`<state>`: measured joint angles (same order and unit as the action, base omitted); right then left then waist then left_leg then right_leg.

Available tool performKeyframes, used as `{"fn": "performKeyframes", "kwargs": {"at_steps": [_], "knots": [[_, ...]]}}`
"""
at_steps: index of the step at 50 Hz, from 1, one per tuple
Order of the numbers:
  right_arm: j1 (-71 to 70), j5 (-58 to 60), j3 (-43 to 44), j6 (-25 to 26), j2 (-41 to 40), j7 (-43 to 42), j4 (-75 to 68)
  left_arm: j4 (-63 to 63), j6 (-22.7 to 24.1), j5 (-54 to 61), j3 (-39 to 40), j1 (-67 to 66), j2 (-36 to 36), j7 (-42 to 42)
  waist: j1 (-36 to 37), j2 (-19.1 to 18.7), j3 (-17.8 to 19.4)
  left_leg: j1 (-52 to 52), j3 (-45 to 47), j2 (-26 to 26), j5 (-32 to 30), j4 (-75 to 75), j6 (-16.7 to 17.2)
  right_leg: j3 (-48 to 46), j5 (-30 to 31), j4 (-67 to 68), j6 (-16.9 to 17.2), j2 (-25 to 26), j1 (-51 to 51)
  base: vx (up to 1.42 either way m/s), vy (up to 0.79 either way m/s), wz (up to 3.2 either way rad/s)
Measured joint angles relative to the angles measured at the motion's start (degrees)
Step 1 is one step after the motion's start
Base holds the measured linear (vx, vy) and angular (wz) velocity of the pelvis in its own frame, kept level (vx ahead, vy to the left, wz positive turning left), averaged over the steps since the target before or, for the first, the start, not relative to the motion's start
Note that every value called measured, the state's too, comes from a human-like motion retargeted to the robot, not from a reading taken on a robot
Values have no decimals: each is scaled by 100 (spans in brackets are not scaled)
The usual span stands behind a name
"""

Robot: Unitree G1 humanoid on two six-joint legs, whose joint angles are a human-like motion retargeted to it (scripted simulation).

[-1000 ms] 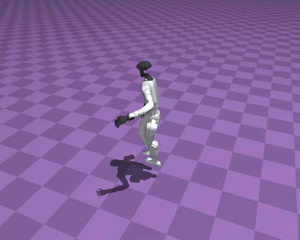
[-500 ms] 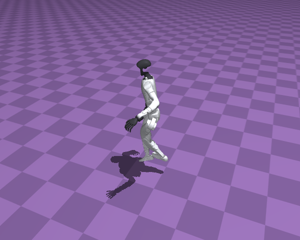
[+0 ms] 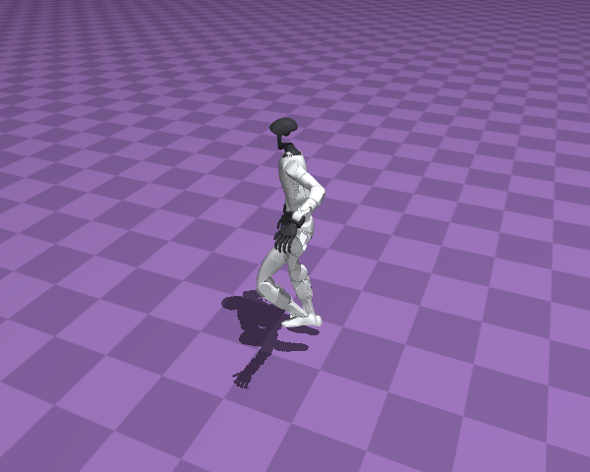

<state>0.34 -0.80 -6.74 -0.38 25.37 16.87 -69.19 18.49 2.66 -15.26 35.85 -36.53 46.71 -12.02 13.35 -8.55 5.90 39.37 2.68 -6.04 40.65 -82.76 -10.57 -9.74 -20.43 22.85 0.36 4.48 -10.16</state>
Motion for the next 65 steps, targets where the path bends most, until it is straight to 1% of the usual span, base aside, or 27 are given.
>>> {"fn": "performKeyframes", "kwargs": {"at_steps": [5,10,15,19,22,25,28,30,32,33,35,37,40,43,45,48,53,60,65], "knots": [[-42,-45,28,-89,-10,-53,-133,-46,48,-105,132,-163,-205,286,93,-84,-73,-365,55,215,-429,2672,389,200,142,-630,97,93,531,19,-1,-40],[-214,-1,-58,-119,-19,-16,-304,59,-7,-167,122,-115,-255,457,0,-51,-267,-727,7,584,-1126,5224,752,234,239,-1118,157,50,780,18,3,-2],[-372,73,-241,-106,-79,15,-398,-26,-37,-174,91,-38,-269,516,-44,-70,-500,-764,-11,646,-1513,6027,909,245,107,-1214,91,101,835,21,6,3],[-541,85,-412,-98,-171,64,-445,-210,-31,-171,91,115,-221,590,-11,22,-607,-860,8,697,-1802,6128,898,291,-54,-1240,-1,65,920,26,7,-4],[-651,71,-544,-97,-262,111,-443,-423,-16,-167,100,243,-192,656,32,123,-641,-893,56,722,-1856,5943,827,325,-235,-1135,-67,16,969,28,8,-6],[-750,41,-656,-97,-354,154,-413,-700,-6,-168,125,375,-180,695,63,257,-649,-919,112,771,-1687,5722,684,328,-461,-847,-97,-73,953,28,9,-5],[-838,24,-753,-97,-431,172,-357,-1039,1,-188,155,502,-173,749,81,416,-624,-993,161,855,-1452,5559,532,170,-628,-256,-68,-240,828,26,10,-9],[-885,40,-804,-94,-470,191,-310,-1284,-7,-192,167,586,-179,772,64,537,-588,-1083,204,941,-1341,5506,448,63,-688,346,-7,-409,658,24,10,-3],[-931,80,-849,-87,-487,223,-251,-1542,-27,-193,171,663,-195,775,13,662,-535,-1227,263,1045,-1252,5529,371,-76,-758,1235,21,-682,369,23,10,-1],[-957,100,-867,-87,-488,243,-215,-1670,-42,-190,178,699,-204,768,-17,714,-504,-1312,295,1087,-1209,5557,335,-189,-850,1782,-31,-873,183,23,10,-4],[-1012,136,-890,-94,-471,272,-136,-1923,-82,-205,193,766,-214,781,-105,817,-425,-1501,353,1207,-1143,5647,268,-370,-824,3053,-124,-1312,-262,23,9,-1],[-1068,156,-893,-108,-438,280,-60,-2150,-128,-219,204,822,-225,803,-226,896,-351,-1689,378,1341,-1114,5786,218,-438,-801,4310,-284,-1752,-773,23,8,5],[-1194,175,-876,-113,-368,256,36,-2408,-225,-189,224,911,-218,854,-425,956,-275,-1979,340,1516,-1177,6204,189,-388,-1024,5839,-599,-2276,-1644,24,7,10],[-1266,230,-853,-97,-327,156,87,-2557,-288,-99,183,962,-229,912,-633,917,-259,-2216,241,1577,-1267,6614,217,-329,-1437,6742,-868,-2524,-2485,25,3,15],[-1293,276,-836,-84,-313,85,105,-2619,-313,-20,134,979,-242,947,-752,859,-255,-2344,174,1570,-1305,6828,243,-333,-1680,7058,-994,-2589,-2999,25,0,11],[-1311,335,-811,-53,-307,-6,100,-2663,-319,84,54,976,-260,968,-888,756,-238,-2490,101,1521,-1306,7039,280,-389,-1903,7159,-1065,-2567,-3659,23,-2,6],[-1309,386,-774,-7,-310,-124,29,-2632,-308,192,-62,914,-311,995,-1004,598,-163,-2651,38,1435,-1165,7126,301,-485,-1922,6849,-974,-2369,-4414,20,-4,-3],[-1225,352,-683,37,-317,-202,-29,-2388,-313,327,-124,732,-450,915,-1030,418,-56,-2739,6,1386,-804,6910,244,-481,-1635,6320,-759,-2027,-4800,19,-4,-12],[-1095,288,-637,32,-325,-145,7,-2086,-375,499,-127,510,-605,656,-1008,303,-89,-2708,25,1372,-674,6713,233,-464,-1654,6040,-848,-1883,-4733,23,-3,-16]]}}
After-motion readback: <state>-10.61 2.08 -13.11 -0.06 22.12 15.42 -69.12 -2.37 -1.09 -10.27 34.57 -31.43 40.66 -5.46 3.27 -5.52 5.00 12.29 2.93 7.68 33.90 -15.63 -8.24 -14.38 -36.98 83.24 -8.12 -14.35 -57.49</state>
